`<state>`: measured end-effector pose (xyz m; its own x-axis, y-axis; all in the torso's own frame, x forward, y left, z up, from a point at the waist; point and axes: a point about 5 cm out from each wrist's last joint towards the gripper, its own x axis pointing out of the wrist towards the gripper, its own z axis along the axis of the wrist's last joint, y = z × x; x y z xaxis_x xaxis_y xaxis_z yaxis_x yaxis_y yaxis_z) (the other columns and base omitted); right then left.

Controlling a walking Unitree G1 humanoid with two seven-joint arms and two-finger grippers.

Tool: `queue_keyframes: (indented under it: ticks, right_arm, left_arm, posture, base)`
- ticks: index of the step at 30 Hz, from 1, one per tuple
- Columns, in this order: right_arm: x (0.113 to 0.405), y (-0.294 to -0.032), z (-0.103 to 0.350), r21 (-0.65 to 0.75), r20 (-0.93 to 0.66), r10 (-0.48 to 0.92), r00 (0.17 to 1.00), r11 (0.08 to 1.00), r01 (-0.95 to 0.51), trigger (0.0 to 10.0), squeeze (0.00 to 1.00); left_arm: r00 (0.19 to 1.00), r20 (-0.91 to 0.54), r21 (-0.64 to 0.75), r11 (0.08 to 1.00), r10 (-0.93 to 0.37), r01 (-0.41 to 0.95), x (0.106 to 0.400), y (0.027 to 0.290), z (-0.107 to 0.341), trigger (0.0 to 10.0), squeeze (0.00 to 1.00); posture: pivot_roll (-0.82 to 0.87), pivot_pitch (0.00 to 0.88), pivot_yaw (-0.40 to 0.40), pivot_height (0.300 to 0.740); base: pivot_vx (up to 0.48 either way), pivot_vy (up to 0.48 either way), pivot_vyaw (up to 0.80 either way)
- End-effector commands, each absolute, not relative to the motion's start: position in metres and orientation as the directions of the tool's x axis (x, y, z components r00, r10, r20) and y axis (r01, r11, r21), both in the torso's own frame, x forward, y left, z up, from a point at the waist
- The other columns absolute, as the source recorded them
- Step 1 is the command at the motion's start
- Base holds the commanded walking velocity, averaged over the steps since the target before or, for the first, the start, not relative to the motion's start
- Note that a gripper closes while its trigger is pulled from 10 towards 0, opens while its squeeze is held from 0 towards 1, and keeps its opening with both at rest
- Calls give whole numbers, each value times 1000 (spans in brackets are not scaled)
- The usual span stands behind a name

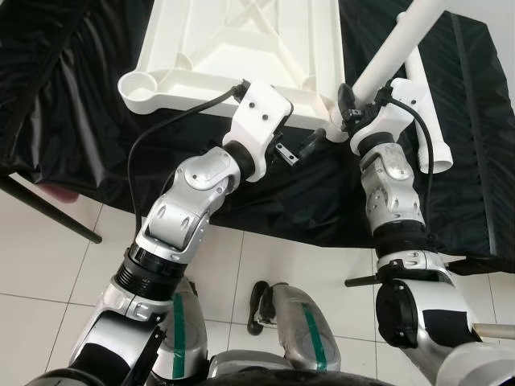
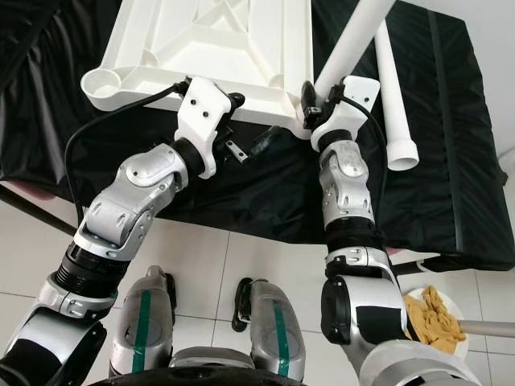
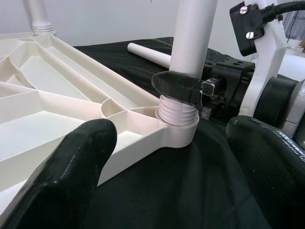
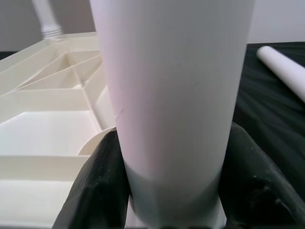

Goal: Building children table

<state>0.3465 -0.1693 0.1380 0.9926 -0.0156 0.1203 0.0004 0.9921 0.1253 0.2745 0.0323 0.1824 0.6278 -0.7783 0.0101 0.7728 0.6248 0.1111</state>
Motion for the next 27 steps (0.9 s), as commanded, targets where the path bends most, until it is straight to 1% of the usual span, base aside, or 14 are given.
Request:
queue_keyframes:
  ticks: [1, 2, 3, 4, 5, 7, 8, 11, 19, 20, 21, 27]
  right_arm:
    - [343, -183, 129, 139, 75, -93, 993, 987, 82, 10000, 0]
    - [341, -184, 128, 139, 70, -138, 988, 982, 127, 10000, 0]
    - [338, -185, 127, 129, 57, -213, 975, 970, 204, 10000, 0]
    - [338, -185, 127, 129, 57, -213, 975, 970, 204, 10000, 0]
    - [336, -185, 125, 124, 46, -264, 963, 959, 257, 10000, 0]
    - [336, -185, 125, 124, 46, -264, 963, 959, 257, 10000, 0]
    - [334, -183, 124, 116, 37, -290, 956, 952, 284, 10000, 0]
    - [333, -180, 124, 109, 36, -308, 951, 947, 303, 10000, 0]
    - [332, -175, 125, 102, 28, -316, 948, 945, 312, 10000, 0]
    - [332, -176, 126, 100, 27, -323, 946, 943, 319, 10000, 294]
    - [332, -176, 128, 100, 31, -324, 946, 942, 319, 10000, 1000]
    - [333, -174, 132, 107, 48, -291, 956, 953, 284, 10000, 1000]
  left_arm:
    - [606, 6, 109, 603, -795, 790, 272, 29, 181, 10000, 0]
    - [607, 6, 110, 604, -795, 789, 272, 29, 181, 10000, 0]
    - [608, 7, 111, 605, -794, 788, 273, 29, 181, 10000, 0]
    - [608, 7, 111, 605, -794, 788, 273, 29, 181, 10000, 0]
    - [609, 7, 113, 605, -793, 788, 274, 30, 181, 10000, 0]
    - [609, 7, 113, 605, -793, 788, 274, 30, 181, 10000, 0]
    - [609, 8, 114, 606, -793, 787, 274, 30, 182, 10000, 0]
    - [610, 9, 114, 606, -793, 787, 275, 30, 182, 10000, 0]
    - [612, 12, 117, 609, -791, 784, 276, 31, 183, 10000, 0]
    - [613, 13, 118, 610, -790, 784, 277, 31, 184, 10000, 0]
    - [613, 14, 118, 610, -790, 783, 277, 31, 184, 10000, 0]
    - [613, 16, 120, 611, -790, 783, 278, 31, 185, 10000, 0]
  posture:
    - [126, 45, -141, 740]
    - [127, 44, -140, 740]
    - [126, 43, -139, 740]
    - [126, 43, -139, 740]
    - [125, 45, -137, 740]
    - [125, 45, -137, 740]
    - [125, 45, -137, 740]
    - [124, 43, -135, 740]
    - [121, 44, -130, 740]
    - [120, 43, -130, 740]
    - [119, 43, -129, 740]
    - [119, 44, -129, 740]
  base:
    - [0, 0, 0]
    - [0, 0, 0]
    - [0, 0, 0]
    - [0, 0, 0]
    - [0, 0, 0]
    - [0, 0, 0]
    - [0, 0, 0]
    - [0, 0, 0]
    - [0, 0, 0]
    - [0, 0, 0]
    - [0, 0, 0]
    - [0, 0, 0]
